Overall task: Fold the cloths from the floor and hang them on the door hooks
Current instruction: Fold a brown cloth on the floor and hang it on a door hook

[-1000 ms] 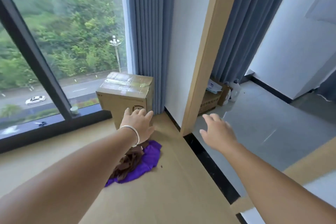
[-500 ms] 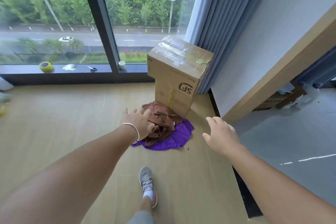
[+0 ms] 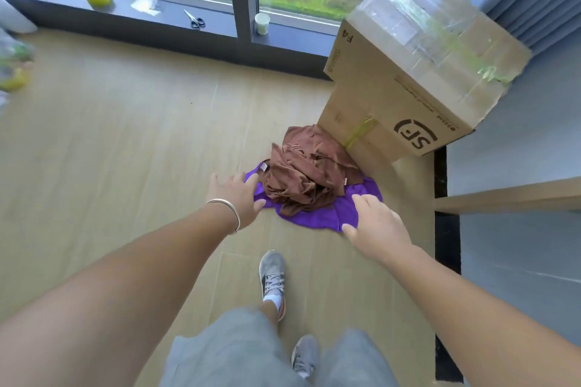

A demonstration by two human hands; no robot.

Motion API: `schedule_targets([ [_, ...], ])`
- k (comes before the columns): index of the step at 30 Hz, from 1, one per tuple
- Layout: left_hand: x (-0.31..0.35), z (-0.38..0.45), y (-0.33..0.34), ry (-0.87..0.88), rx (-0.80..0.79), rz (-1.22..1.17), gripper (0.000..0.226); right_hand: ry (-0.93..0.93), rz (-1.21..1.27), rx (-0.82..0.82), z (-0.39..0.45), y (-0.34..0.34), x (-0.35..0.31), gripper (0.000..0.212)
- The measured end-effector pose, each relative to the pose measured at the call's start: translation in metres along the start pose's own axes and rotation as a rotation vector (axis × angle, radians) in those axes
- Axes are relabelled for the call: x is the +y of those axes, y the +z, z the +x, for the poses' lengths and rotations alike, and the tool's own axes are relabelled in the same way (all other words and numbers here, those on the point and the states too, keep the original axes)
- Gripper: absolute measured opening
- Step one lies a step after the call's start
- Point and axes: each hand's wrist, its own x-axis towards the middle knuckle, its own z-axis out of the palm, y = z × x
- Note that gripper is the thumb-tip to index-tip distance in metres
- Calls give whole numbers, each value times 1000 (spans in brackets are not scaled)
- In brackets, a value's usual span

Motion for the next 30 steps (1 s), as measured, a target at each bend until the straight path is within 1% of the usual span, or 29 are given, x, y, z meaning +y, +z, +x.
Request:
schedule_targets([
  [5, -26, 59, 49, -80, -93, -38, 60, -52, -46, -78, 79, 36, -11, 58],
  [9, -24, 113, 88, -83, -119, -59, 61, -96, -62, -101, 153, 69, -11, 46],
  [15, -4, 215, 161, -80, -99, -188, 59, -201, -99, -141, 274, 145, -10, 39],
  [18, 3, 274, 206, -60, -82, -183, 59, -245, -83, -131, 332, 189, -7, 33],
  [20, 3, 314, 237, -53, -71, -157, 60, -267, -78, -109, 368, 217, -3, 33],
  [23, -2, 369, 275, -72, -52, -151, 58, -293, -76, -64, 419, 254, 0, 37],
  [25, -5, 403, 296, -80, -22, -166, 55, -328, -57, 0, 453, 273, -3, 40],
  [27, -9, 435, 311, -128, 13, -233, 50, -373, -24, 93, 486, 285, -11, 41],
  [29, -12, 462, 325, -203, 7, -360, 54, -414, 19, 204, 519, 290, -22, 30],
  [30, -14, 474, 333, -202, 3, -388, 61, -424, 24, 239, 537, 292, -28, 26],
])
